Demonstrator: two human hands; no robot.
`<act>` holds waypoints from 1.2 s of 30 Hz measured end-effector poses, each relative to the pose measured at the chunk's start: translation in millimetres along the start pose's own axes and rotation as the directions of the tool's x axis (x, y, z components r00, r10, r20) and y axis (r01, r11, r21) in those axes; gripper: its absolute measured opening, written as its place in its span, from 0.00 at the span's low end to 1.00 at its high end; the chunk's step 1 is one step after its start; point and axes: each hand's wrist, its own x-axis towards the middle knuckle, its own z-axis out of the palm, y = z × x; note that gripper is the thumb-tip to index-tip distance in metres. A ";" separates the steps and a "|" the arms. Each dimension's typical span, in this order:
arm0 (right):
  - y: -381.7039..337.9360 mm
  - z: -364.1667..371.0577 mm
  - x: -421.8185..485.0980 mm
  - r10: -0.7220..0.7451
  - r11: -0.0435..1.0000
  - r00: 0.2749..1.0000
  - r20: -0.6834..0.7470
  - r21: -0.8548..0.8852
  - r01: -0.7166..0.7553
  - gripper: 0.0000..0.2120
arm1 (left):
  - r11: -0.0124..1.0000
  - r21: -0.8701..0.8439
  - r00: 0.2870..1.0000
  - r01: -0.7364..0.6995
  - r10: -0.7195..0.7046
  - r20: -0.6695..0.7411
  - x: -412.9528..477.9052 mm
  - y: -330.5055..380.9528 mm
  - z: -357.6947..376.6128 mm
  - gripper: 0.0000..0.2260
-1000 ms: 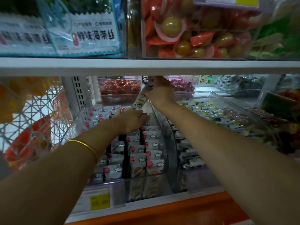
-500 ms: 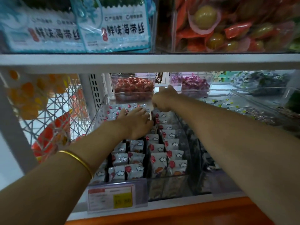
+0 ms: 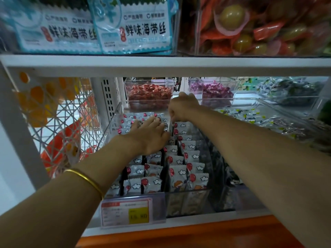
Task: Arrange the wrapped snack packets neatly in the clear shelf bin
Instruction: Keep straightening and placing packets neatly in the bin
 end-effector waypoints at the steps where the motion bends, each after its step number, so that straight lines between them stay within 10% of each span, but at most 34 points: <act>1: -0.8 0.7 0.6 0.007 0.999 1.000 -0.013 -0.032 -0.007 0.09 | 1.000 -0.008 1.000 0.005 -0.005 0.004 -0.2 0.3 0.2 0.25; 18: 0.6 -27.8 -44.0 0.017 0.991 0.997 -0.080 0.134 -0.006 0.10 | 0.987 -0.159 0.997 0.006 -0.017 -0.070 -23.1 4.1 -0.9 0.24; 28: -12.1 -24.6 -76.0 -0.036 0.987 0.958 0.286 -0.142 0.079 0.16 | 0.995 -0.071 0.997 0.073 -0.073 0.009 -40.4 25.1 1.9 0.24; 32: -7.2 -42.0 -96.7 0.033 0.980 0.997 0.071 0.195 -0.046 0.12 | 0.977 -0.199 0.992 0.070 -0.090 -0.088 -61.0 32.4 -14.1 0.24; 36: 9.0 -76.7 -155.5 0.158 0.758 0.979 -0.130 0.651 -0.036 0.16 | 0.812 -0.577 0.944 -0.087 -0.117 -0.307 -113.7 40.3 -41.3 0.24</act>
